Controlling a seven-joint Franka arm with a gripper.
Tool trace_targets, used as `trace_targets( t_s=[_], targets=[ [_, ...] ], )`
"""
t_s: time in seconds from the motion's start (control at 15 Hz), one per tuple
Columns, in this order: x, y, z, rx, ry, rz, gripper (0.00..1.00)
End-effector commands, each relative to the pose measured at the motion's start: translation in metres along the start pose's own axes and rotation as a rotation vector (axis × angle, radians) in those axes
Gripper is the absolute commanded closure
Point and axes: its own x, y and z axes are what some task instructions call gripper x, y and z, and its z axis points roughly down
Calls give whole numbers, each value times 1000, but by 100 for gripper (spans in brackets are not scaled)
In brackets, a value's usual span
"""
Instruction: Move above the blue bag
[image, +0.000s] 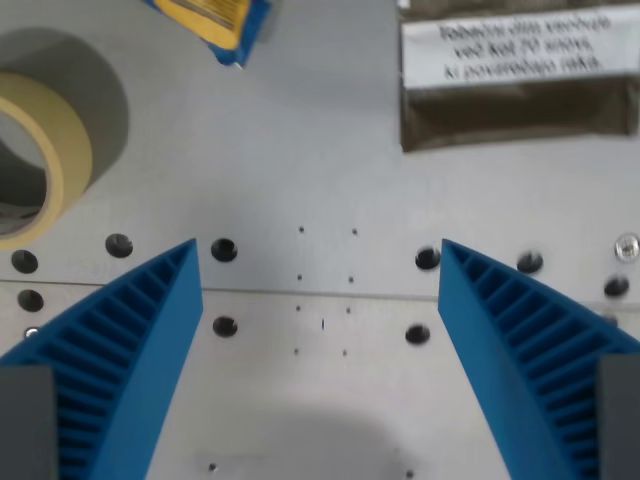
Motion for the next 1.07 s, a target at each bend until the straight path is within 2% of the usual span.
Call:
trace_targets(
  t_s=[0.07, 1.07],
  targets=[
    [8, -8, 7, 18, 24, -283, 0],
    [58, -60, 72, 65, 15, -762, 0]
  ],
)
